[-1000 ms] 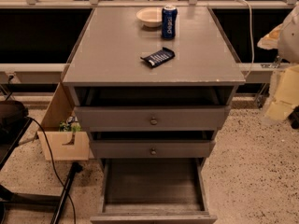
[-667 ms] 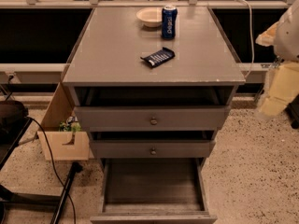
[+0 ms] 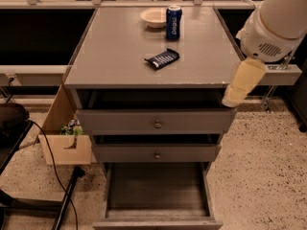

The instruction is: Place rxbar blueberry into bottom drawer

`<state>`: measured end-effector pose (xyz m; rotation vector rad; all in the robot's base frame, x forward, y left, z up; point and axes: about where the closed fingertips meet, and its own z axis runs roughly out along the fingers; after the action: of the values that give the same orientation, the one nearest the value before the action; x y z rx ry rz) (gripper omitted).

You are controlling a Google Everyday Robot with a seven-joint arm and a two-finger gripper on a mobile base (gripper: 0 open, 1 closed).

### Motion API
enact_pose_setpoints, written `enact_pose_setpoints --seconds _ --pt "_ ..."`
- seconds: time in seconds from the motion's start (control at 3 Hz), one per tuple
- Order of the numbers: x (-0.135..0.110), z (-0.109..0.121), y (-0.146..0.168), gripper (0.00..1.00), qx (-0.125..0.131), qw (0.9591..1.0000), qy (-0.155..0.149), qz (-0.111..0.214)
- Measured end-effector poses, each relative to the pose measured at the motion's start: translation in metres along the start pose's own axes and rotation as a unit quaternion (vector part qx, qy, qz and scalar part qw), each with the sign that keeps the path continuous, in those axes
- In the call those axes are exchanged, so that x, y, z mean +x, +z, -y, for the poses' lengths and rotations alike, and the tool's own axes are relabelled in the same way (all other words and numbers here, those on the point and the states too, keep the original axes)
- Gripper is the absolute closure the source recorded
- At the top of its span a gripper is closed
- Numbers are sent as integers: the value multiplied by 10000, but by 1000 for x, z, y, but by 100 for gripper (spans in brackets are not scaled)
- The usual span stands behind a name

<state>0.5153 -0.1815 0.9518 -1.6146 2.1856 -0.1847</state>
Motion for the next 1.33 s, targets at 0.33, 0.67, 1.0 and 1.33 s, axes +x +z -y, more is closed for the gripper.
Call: enact_pose_setpoints --seconds 0.33,0.67,1.0,1.33 --pt "-21 17 26 0 163 9997 148 79" --pt "-48 37 53 0 342 9978 535 165" --pt "-48 37 53 0 342 9978 535 165" --pt "-44 40 58 0 359 9969 699 96"
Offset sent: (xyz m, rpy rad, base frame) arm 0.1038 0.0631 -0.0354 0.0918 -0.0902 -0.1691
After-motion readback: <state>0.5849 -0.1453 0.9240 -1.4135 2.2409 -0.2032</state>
